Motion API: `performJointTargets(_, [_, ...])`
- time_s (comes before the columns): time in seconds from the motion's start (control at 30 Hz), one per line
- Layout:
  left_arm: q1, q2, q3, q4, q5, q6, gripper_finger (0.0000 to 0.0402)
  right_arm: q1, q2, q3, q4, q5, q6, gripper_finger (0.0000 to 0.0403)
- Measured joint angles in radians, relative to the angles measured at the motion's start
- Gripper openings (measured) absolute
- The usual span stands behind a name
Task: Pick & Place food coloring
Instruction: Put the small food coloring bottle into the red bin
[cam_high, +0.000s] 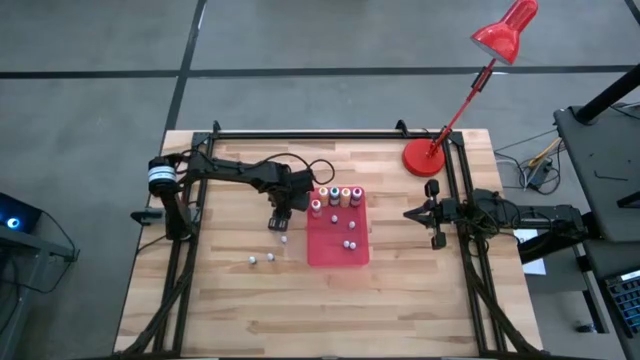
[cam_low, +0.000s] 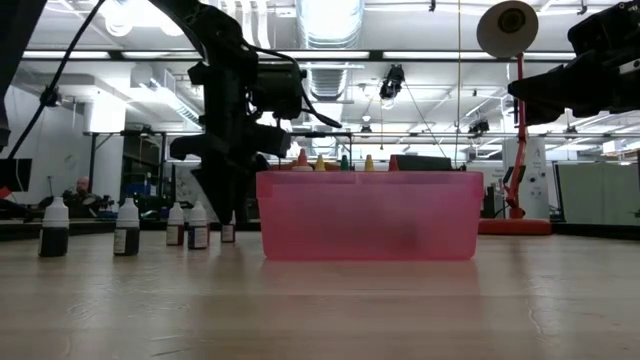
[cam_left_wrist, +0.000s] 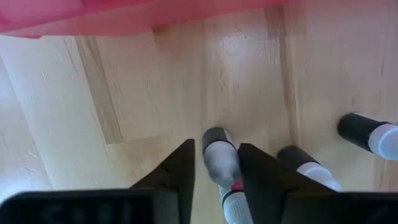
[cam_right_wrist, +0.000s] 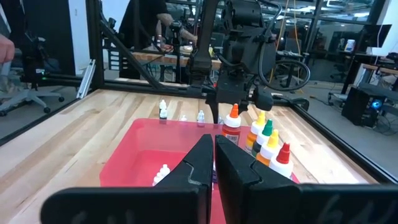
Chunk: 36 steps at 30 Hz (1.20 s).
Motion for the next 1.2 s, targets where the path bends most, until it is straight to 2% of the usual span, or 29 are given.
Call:
performJointTargets(0.23, [0.0, 0.0, 0.0, -0.001, 0.0, 0.001, 0.0038, 0.0, 0.0, 0.0, 0.0, 0.0, -0.001, 0.0009])
performJointTargets(0.4, [0.0, -0.004, 0.0, -0.022, 0.0, 0.001, 0.004, 0.0, 0.0, 0.0, 0.0, 0.0, -0.001, 0.0009])
performJointTargets(0.53, [0.003, -0.013, 0.024, -0.103, -0.001, 0.022, 0.0041, 0.0, 0.0, 0.0, 0.0, 0.0, -0.001, 0.0009])
performJointTargets(0.83, [0.006, -0.016, 0.169, -0.201, -0.007, 0.022, 0.004, 0.0, 0.0, 0.0, 0.0, 0.0, 0.0, 0.0009])
performJointTargets(1.2, [-0.034, -0.018, 0.413, -0.373, -0.018, -0.03, 0.004, 0.0, 0.0, 0.0, 0.0, 0.0, -0.001, 0.0009])
